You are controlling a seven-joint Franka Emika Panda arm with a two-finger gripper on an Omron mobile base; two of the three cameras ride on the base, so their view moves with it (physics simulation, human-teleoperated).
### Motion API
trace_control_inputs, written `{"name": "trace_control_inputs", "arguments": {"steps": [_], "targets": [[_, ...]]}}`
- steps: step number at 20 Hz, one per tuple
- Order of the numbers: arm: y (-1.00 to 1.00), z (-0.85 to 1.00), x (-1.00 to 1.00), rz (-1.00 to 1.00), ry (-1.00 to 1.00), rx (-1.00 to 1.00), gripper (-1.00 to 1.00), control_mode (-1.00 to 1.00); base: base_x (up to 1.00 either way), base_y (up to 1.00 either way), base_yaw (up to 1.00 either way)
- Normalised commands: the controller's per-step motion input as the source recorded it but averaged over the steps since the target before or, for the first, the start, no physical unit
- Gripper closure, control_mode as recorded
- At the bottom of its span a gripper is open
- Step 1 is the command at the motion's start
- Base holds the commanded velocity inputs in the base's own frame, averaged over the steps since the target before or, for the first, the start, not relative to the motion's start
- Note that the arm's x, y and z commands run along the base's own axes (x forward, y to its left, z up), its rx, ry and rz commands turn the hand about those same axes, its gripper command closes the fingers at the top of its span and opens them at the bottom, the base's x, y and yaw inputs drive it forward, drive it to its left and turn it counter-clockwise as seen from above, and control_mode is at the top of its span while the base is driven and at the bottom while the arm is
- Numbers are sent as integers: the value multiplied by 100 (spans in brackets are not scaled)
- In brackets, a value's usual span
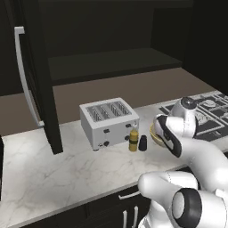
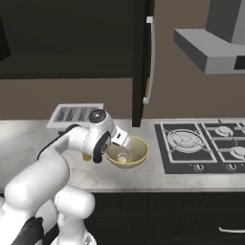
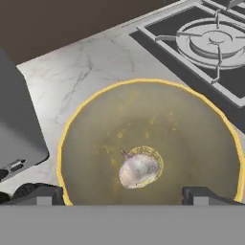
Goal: Retrieve the bottle and the shaker from the cabinet and place them next to the mixing bowl on the counter. Then add garlic from the fridge to the mixing bowl.
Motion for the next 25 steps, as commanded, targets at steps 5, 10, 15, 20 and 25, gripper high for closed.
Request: {"name": "trace_control_inputs", "arguments": {"steps": [5, 10, 15, 20, 25], "targets": [[23, 79, -33, 15, 0, 0, -100, -100, 0, 0, 0], [41, 64, -70, 16, 0, -2, -100, -100, 0, 0, 0], [52, 49, -92, 11, 0, -7, -100, -100, 0, 0, 0], [46, 67, -100, 10, 0, -10, -100, -100, 0, 0, 0], [64, 93, -88, 18, 4, -3, -100, -100, 0, 0, 0]]}}
